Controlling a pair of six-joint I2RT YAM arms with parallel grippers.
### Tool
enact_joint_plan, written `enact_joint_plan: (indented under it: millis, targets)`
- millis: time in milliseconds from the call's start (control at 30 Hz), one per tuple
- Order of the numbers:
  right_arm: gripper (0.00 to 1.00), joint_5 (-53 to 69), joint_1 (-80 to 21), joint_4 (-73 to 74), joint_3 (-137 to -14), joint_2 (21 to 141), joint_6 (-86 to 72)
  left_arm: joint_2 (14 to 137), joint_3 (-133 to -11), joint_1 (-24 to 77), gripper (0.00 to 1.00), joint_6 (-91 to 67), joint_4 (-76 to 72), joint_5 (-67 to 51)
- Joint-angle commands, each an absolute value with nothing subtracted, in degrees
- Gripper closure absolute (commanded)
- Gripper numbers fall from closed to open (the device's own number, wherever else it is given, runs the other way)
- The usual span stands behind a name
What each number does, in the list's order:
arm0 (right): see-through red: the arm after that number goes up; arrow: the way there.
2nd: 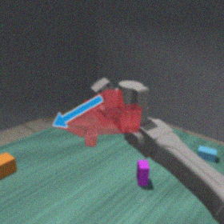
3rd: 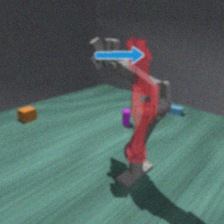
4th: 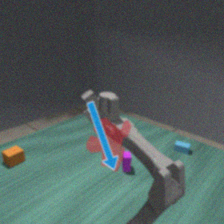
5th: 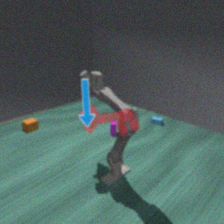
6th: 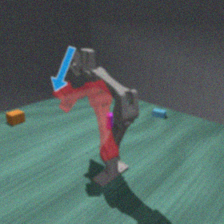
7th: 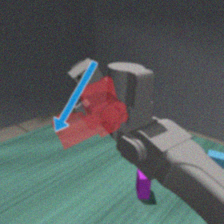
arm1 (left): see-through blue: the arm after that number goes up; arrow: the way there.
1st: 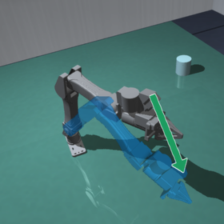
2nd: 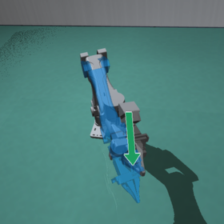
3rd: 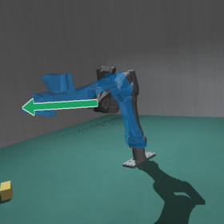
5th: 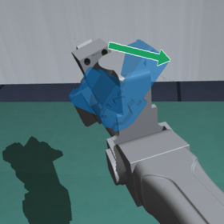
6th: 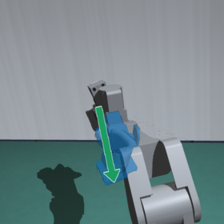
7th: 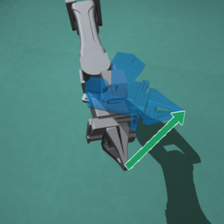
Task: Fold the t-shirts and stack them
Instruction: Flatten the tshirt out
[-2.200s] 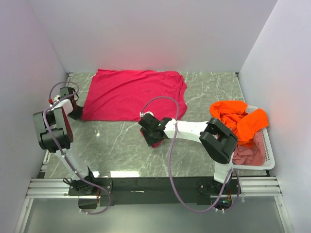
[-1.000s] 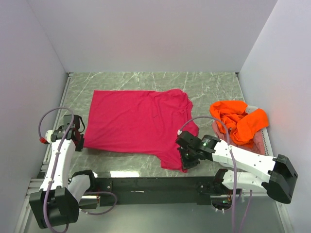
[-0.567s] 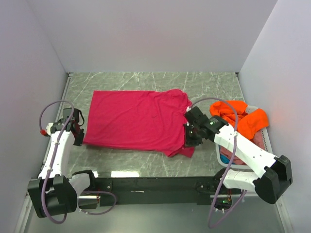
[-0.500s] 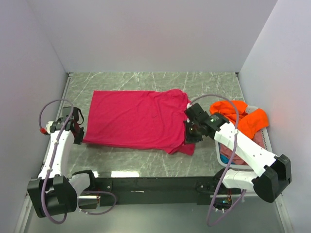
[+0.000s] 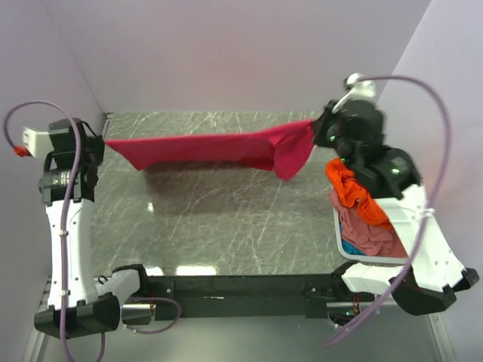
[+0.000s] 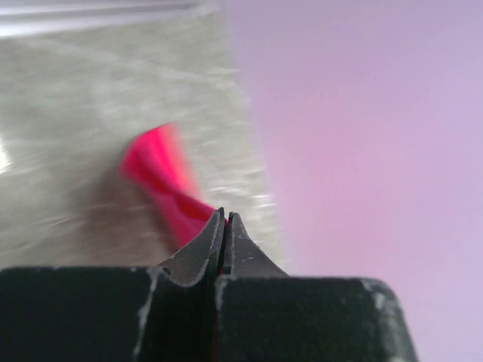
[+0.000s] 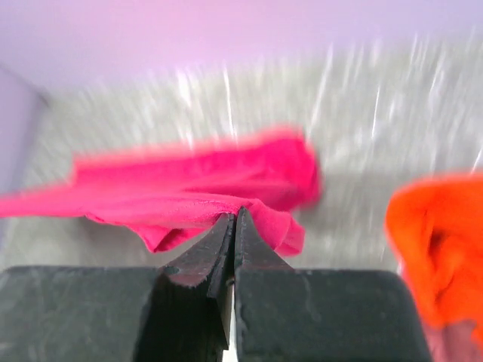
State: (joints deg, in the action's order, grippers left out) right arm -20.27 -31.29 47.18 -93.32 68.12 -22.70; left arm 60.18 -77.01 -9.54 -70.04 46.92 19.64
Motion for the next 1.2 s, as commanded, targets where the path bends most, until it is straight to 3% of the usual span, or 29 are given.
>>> enact_joint_plan:
  millis: [0,233,433,600,733,900,1167]
  targets:
    - [1.0,-26.8,-30.8,43.6,-105.7,66.8,-13.7,57.7,-84.3,-9.6,0.99,-68.1,41.7,18.8]
    - [1.0,-20.4,-30.8,47.9,-126.7,66.7,-2.2,54.0,-96.6,-9.6,0.99,-62.0,39.0,19.0]
    - [1.0,-12.0,-30.8,48.8,-129.5,61.9,3.9,54.0,-108.8,-9.6,0.99,-55.6,36.9,15.6]
    - [1.0,-11.9,-30.8,46.6,-126.7,58.8,7.1,56.8,-112.6,-9.6,0.99,-53.4,35.8,15.3]
    - [1.0,-15.5,-30.8,43.5,-121.4,61.1,8.9,61.4,-110.7,-9.7,0.99,-52.6,33.0,13.9]
    - [1.0,-22.2,-28.1,38.0,-115.7,70.7,9.7,67.9,-100.1,-9.6,0.99,-52.1,26.5,14.6]
    - [1.0,-1.4,-16.0,28.6,-101.7,88.5,2.4,86.1,-79.6,-9.4,0.99,-49.0,1.7,11.8]
